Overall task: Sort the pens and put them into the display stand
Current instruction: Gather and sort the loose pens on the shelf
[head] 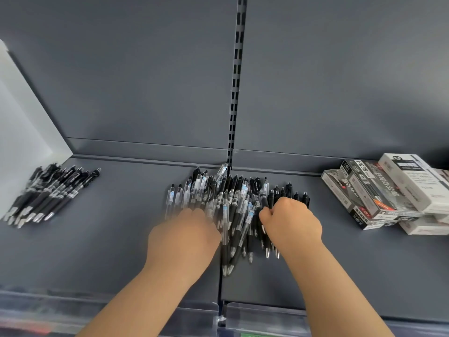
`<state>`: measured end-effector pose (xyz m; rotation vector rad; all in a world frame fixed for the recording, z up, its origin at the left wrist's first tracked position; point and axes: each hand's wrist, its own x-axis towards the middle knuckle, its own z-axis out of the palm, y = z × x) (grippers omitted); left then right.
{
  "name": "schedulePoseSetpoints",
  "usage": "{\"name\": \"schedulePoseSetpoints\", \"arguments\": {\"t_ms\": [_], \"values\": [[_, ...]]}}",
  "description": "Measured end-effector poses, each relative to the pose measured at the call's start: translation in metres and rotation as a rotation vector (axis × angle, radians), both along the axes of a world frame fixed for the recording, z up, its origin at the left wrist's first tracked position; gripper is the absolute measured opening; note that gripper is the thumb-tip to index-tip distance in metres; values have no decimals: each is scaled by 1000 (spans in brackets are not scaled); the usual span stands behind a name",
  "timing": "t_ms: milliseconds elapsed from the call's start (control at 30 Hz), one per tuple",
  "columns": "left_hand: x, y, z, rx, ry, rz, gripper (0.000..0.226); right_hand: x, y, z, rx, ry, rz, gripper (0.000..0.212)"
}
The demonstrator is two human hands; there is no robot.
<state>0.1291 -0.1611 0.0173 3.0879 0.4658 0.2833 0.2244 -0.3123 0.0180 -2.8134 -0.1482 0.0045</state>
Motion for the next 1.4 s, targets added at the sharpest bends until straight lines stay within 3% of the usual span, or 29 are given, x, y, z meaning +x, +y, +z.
{"name": "schedulePoseSetpoints", "arguments": {"t_ms": [133,300,700,967,1233,1400], "values": [[-1,14,-1,-8,5,35,27,-2,1,-1,382,42,-62,30],[-3,35,-2,-9,-10,54,26,-21,26,2,508,56,20,22],[-38,163,6,27,-112,153,26,-68,171,8,446,84,201,25],[-66,281,13,113,-6,268,29,-104,304,7,379,95,309,24],[-62,337,13,50,41,196,24,-117,386,-4,286,85,344,29],[-66,352,6,106,-44,125,25,-122,392,-7,333,81,266,35]]}}
